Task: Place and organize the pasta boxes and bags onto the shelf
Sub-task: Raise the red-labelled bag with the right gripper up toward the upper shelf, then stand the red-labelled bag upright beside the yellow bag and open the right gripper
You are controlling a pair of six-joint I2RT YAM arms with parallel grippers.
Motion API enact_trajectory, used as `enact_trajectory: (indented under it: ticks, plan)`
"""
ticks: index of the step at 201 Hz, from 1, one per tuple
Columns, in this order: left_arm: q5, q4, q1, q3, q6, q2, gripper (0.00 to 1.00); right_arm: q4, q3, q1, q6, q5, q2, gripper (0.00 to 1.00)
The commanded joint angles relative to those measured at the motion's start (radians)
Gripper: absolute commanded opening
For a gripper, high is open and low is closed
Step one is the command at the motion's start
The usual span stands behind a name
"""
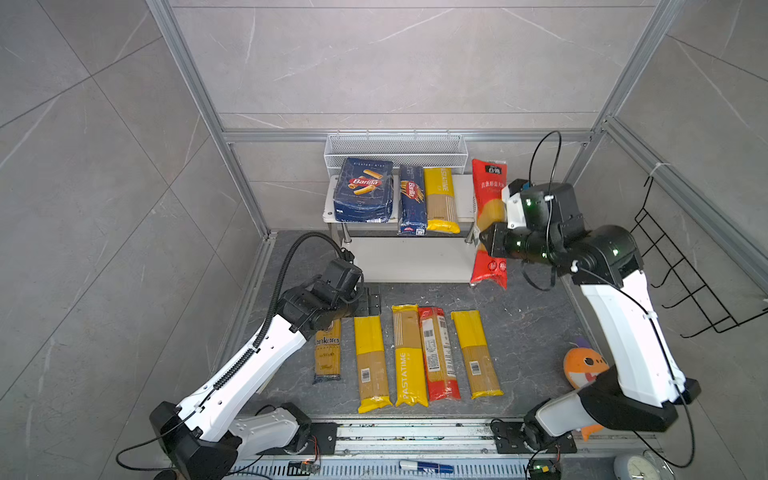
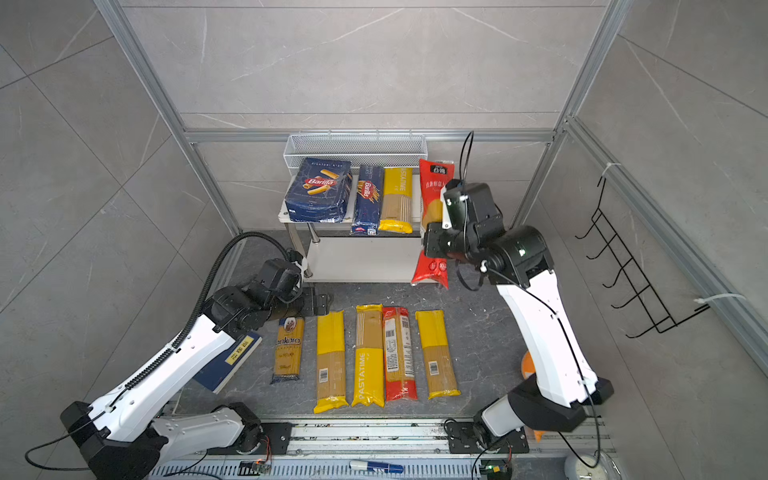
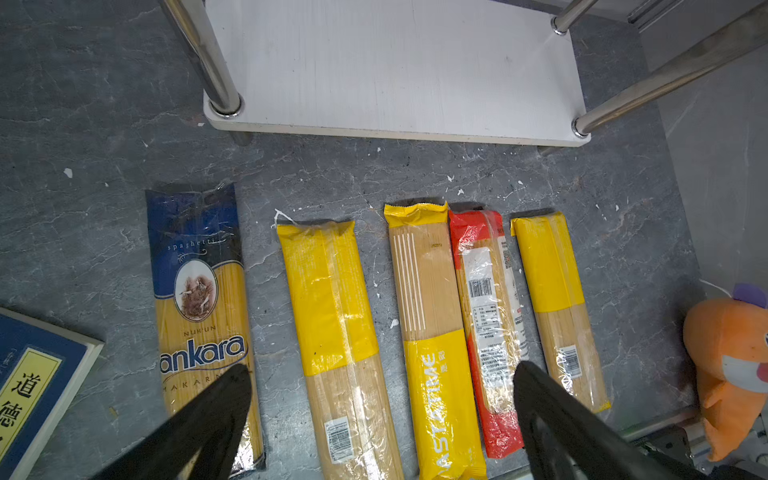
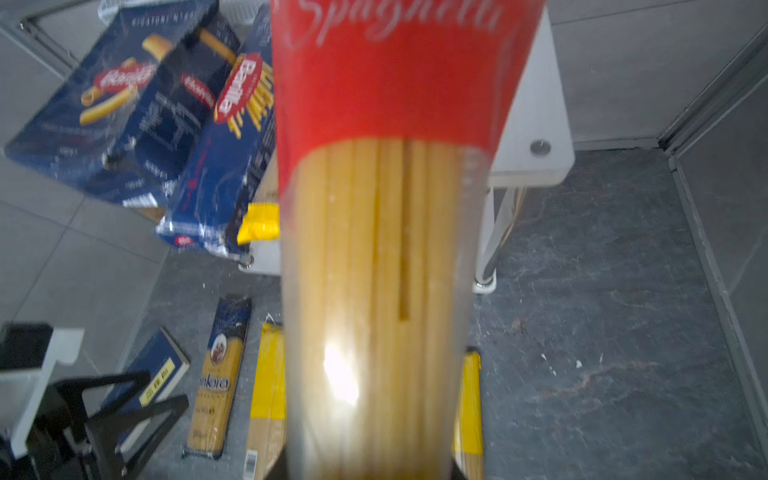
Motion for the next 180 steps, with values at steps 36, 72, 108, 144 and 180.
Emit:
enact_trajectory:
  ticks: [36,72,108,144,180]
  plan:
    - [0.015,0.012,0.027,0.042,0.043,0.008,1.00,0.057,0.440,-0.213,-0.065,-0.263,0.292,0.16]
    - [0.012,0.003,0.031,0.045,0.043,0.010,1.00,0.125,0.497,-0.267,-0.083,-0.334,0.395,0.16]
    - [0.014,0.003,0.035,0.045,0.042,0.022,1.00,0.158,0.515,-0.312,-0.071,-0.382,0.448,0.16]
    - [0.020,0.007,0.035,0.038,0.033,0.029,1.00,0.182,0.521,-0.335,-0.070,-0.421,0.493,0.17]
    - [0.024,0.014,0.035,0.026,0.020,0.026,1.00,0.186,0.535,-0.343,-0.061,-0.443,0.535,0.22]
